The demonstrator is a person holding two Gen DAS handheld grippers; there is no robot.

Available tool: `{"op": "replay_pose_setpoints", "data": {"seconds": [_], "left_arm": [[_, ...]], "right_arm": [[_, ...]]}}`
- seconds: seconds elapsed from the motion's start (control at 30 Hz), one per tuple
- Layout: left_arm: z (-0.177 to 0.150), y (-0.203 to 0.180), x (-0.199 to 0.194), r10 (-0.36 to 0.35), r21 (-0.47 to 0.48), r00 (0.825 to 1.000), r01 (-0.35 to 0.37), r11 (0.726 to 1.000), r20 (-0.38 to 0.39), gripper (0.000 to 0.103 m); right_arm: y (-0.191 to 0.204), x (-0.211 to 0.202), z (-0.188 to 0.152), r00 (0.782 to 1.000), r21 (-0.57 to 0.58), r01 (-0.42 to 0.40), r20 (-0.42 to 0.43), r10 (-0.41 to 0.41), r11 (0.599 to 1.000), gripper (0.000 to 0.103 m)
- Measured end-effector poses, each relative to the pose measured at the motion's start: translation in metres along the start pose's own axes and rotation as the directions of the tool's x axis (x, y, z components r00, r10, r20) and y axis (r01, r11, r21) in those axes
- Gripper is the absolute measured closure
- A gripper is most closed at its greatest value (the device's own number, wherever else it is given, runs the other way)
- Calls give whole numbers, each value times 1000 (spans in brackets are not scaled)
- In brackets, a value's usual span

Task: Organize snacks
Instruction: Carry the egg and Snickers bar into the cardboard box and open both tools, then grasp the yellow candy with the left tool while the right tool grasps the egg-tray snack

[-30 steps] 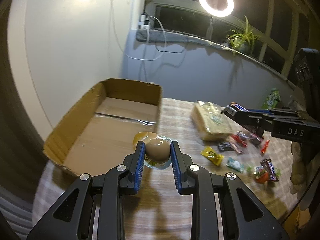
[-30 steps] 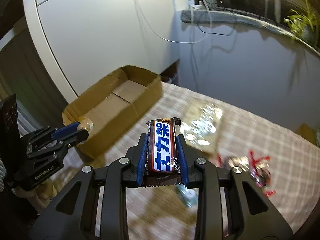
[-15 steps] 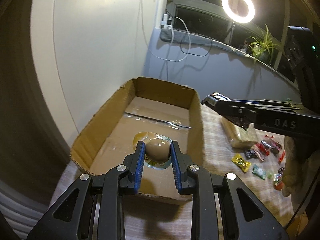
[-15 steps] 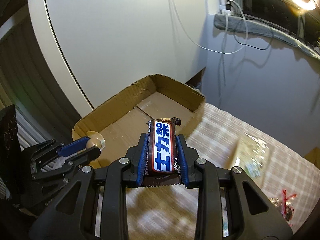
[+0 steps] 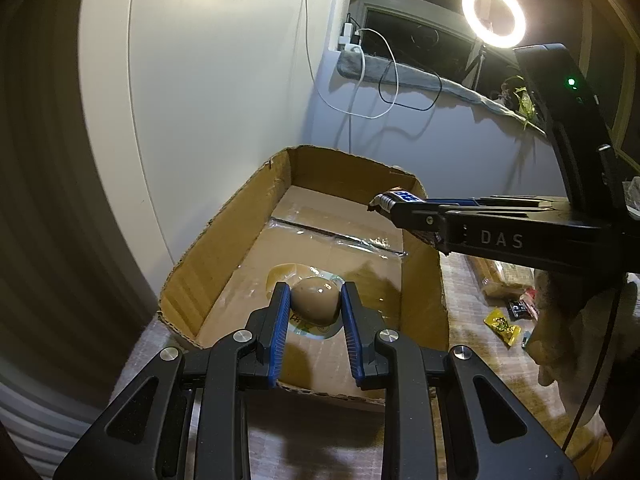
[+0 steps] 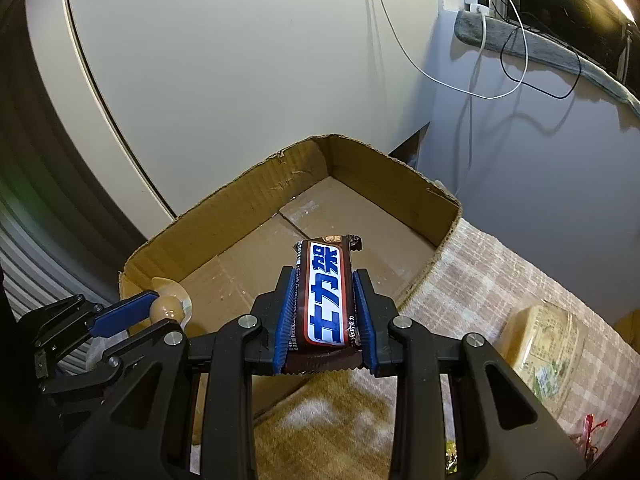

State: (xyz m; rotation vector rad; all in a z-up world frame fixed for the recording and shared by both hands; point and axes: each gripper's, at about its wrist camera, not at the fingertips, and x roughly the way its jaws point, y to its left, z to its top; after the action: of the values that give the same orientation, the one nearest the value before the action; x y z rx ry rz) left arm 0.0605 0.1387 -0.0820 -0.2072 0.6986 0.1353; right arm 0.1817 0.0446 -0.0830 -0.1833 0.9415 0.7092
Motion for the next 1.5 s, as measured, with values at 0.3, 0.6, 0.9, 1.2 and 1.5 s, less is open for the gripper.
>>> {"op": "replay_pose_setpoints", "data": {"seconds": [0.3, 0.6, 0.9, 1.2, 1.5], "left_arm": [[2, -2, 0, 15, -1, 1000, -15, 1000, 3, 77], [3, -4, -7, 20, 0, 1000, -20, 1000, 18, 69], [4, -16, -19, 12, 16, 999, -13, 1000, 41, 60], [1, -41, -30, -28, 38, 998, 26, 999, 54, 60], [-5, -78, -26, -96, 87, 995, 93, 992, 31, 60]], "right_arm": [[4, 3, 5, 1000, -15, -8, 2, 8, 1000, 72], [-3, -16, 5, 998, -6, 23, 52, -23, 1000, 43], [-18, -47, -5, 993, 23, 51, 103, -53, 998, 31], [-48, -106, -41, 984, 51, 99, 146, -106, 994, 23], [-96, -164, -95, 972, 128, 173, 141, -191, 977, 23]]}}
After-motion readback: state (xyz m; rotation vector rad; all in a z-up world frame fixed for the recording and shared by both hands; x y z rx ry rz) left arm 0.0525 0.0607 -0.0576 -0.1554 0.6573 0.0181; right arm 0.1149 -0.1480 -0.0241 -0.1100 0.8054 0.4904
